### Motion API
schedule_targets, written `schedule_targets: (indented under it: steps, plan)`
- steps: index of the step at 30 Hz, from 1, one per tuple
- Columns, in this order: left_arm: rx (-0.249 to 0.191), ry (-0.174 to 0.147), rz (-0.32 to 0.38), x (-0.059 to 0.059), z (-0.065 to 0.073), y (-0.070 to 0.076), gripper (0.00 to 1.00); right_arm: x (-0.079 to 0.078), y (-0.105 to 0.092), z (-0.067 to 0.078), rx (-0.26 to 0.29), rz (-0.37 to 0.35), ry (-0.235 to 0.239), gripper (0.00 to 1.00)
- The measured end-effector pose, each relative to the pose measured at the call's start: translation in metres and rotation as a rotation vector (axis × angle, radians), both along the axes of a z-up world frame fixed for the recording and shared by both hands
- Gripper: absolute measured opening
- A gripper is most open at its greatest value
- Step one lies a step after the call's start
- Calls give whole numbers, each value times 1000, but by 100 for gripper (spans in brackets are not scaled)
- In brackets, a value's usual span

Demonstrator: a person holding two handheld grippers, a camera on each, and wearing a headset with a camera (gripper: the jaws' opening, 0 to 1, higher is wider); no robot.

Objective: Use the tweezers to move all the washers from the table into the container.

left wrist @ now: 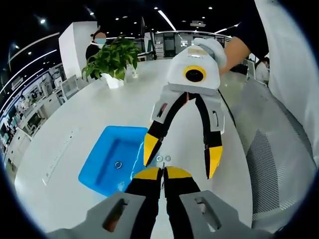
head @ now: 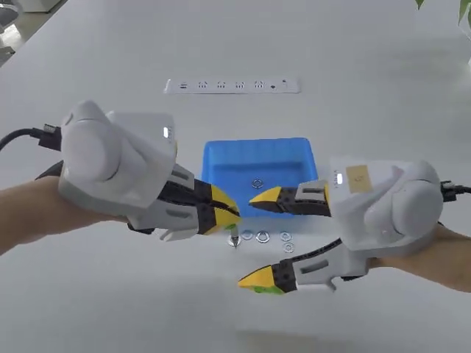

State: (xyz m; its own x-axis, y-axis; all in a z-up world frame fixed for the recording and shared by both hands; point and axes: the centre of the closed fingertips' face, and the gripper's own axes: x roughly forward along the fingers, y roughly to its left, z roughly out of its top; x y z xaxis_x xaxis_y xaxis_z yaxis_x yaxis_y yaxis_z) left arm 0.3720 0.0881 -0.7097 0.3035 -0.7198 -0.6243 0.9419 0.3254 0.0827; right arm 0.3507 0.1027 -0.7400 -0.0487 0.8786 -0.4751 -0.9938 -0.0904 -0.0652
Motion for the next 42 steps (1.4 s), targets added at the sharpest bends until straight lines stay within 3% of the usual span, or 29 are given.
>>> schedule_targets:
  steps: [5, 9, 11, 16, 19, 21, 30, 36, 42]
  plan:
    - [3, 4, 4, -1, -1, 2, 6, 3, 7, -12, -38, 17, -11, 47]
    - [5, 5, 3, -1, -3, 4, 6, 13, 11, -22, -77, -1, -36, 30]
    - [6, 9, 1, -1, -3, 4, 6, 16, 13, -26, -89, -4, -26, 27]
    - [7, 19, 3, -1, -5, 3, 6, 20, 19, -23, -76, -14, -5, 25]
    - [25, 5, -13, -1, -8, 4, 7, 20, 23, -23, -72, -1, -4, 12]
    - [35, 4, -18, -2, -9, 4, 7, 20, 24, -26, -82, -3, 17, 12]
    - [24, 6, -23, -2, -9, 1, 7, 19, 22, -37, -138, 23, -9, 12]
    - [26, -7, -21, 2, -8, 0, 7, 21, 21, -37, -141, 42, -45, 10]
    - [29, -21, -28, 2, -7, -2, 7, 20, 20, -37, -119, 39, -12, 9]
